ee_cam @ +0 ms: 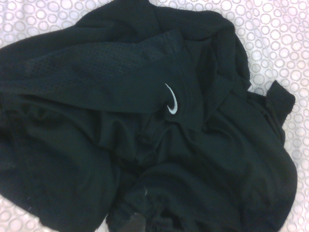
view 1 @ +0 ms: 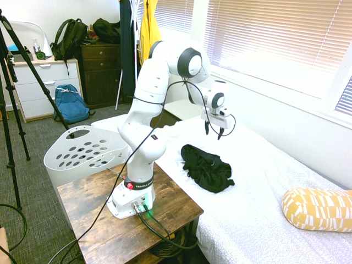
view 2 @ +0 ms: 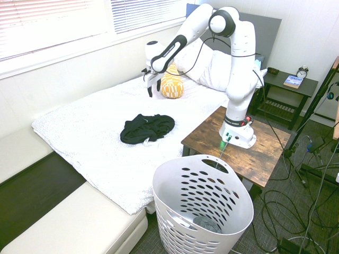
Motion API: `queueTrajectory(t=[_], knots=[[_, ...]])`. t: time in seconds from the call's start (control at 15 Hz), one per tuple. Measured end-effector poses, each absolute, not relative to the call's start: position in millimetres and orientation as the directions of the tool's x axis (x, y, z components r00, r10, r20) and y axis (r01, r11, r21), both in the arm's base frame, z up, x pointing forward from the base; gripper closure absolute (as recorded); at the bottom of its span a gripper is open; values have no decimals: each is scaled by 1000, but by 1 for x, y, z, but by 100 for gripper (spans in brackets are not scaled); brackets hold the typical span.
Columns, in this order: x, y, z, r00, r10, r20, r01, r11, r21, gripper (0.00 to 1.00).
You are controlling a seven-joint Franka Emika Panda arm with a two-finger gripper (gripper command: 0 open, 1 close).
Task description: Put my clothes in the laundry bag
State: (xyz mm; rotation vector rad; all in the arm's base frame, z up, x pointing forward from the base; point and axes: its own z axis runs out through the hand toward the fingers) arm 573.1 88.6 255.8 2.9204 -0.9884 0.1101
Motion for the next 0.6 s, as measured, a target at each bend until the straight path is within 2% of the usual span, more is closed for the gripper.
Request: queueTrajectory(t=[0.33, 0.6], knots=[[621, 105, 120, 805, -591, 46, -593, -801, 83, 0], [622, 113, 18, 786, -617, -36, -611, -784, 104, 0]])
